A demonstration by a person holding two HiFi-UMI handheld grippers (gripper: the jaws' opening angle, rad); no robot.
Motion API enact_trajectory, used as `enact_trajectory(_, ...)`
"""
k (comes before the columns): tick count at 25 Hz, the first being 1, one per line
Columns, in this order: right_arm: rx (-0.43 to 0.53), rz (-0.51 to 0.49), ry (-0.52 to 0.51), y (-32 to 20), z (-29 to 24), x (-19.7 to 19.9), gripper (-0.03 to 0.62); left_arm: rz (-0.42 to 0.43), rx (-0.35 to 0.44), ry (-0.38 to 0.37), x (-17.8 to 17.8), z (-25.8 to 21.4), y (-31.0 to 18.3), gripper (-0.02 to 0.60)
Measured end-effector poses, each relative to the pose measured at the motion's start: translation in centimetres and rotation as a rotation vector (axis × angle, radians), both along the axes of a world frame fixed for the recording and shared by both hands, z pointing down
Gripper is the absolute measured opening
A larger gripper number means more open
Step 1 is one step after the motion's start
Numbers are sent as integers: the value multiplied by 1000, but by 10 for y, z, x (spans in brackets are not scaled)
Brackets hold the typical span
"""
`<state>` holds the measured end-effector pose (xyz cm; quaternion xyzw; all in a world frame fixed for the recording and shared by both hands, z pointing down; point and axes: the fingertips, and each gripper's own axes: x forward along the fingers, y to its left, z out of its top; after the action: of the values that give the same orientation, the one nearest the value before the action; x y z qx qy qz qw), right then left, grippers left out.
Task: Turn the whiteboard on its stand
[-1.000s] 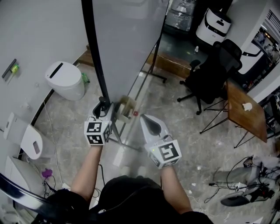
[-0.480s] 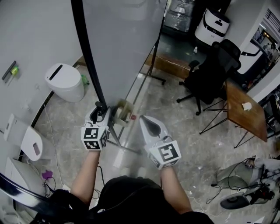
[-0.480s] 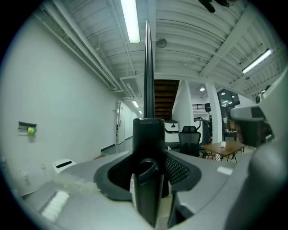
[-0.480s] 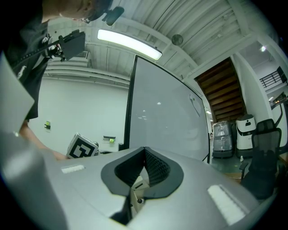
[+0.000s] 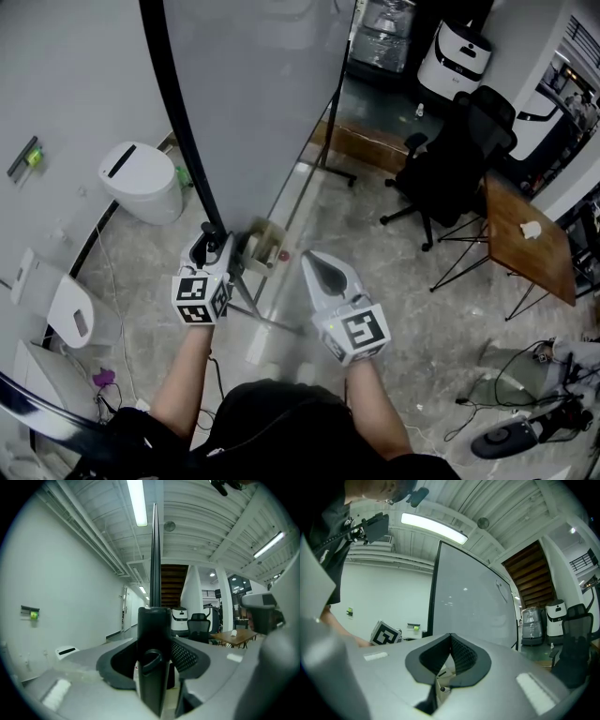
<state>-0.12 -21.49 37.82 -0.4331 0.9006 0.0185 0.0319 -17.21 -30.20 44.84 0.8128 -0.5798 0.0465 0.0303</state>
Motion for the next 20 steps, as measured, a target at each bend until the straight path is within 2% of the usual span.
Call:
enact_trajectory(7, 2, -1, -10, 2, 3, 5, 9, -26, 100, 1, -4, -38, 7, 229)
enact_trajectory(11, 5, 8, -19, 1, 1, 11, 9, -44, 163, -9, -4, -62, 12, 215)
enact_trajectory(15, 7, 21, -24, 3, -1, 21, 9, -68, 259, -28, -1, -91, 29, 192)
enact_trajectory(20, 20, 74, -52, 3, -4, 44, 9, -15, 301, 39, 20, -111, 43, 151)
